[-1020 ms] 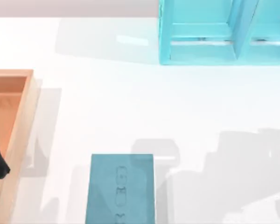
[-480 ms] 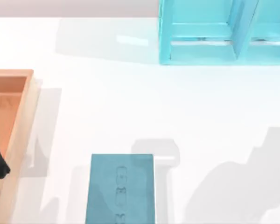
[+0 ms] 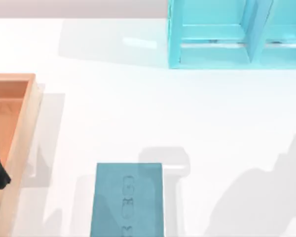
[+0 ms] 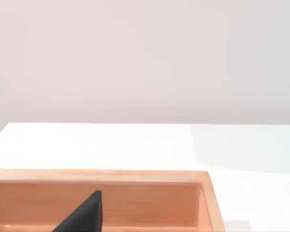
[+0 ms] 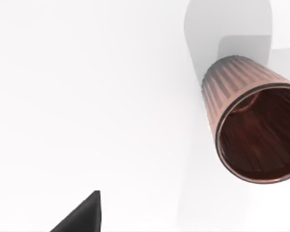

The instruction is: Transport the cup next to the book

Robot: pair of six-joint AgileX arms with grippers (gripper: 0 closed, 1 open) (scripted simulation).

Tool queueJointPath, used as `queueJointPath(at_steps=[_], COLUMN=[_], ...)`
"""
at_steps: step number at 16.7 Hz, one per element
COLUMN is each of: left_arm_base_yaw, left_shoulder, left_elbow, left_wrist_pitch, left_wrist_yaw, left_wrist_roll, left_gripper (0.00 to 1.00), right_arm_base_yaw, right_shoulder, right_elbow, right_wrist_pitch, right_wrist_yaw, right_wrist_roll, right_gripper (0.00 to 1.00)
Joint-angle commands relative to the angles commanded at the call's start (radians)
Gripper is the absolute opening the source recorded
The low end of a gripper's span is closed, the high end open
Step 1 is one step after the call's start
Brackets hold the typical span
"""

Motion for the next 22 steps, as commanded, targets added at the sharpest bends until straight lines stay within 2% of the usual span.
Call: queueJointPath(at_steps=[6,12,22], left_arm_base_yaw=[0.000,0.000,0.000], left_shoulder=[0.000,0.000,0.000], left_elbow=[0.000,0.000,0.000], left_wrist_pitch=[0.000,0.000,0.000], left_wrist_yaw=[0.000,0.000,0.000], left_wrist_roll=[0.000,0.000,0.000], left_gripper=[1.00,1.00,1.00], right_arm_base_yaw=[0.000,0.000,0.000], right_shoulder=[0.059,0.069,0.069], right_elbow=[-0.200,-0.233,-0.233], right_wrist_pitch=[0.269,0.306,0.306], right_wrist_yaw=[0.000,0.000,0.000], right_wrist_roll=[0.001,-0.001,-0.001], right_gripper=[1.00,1.00,0.25])
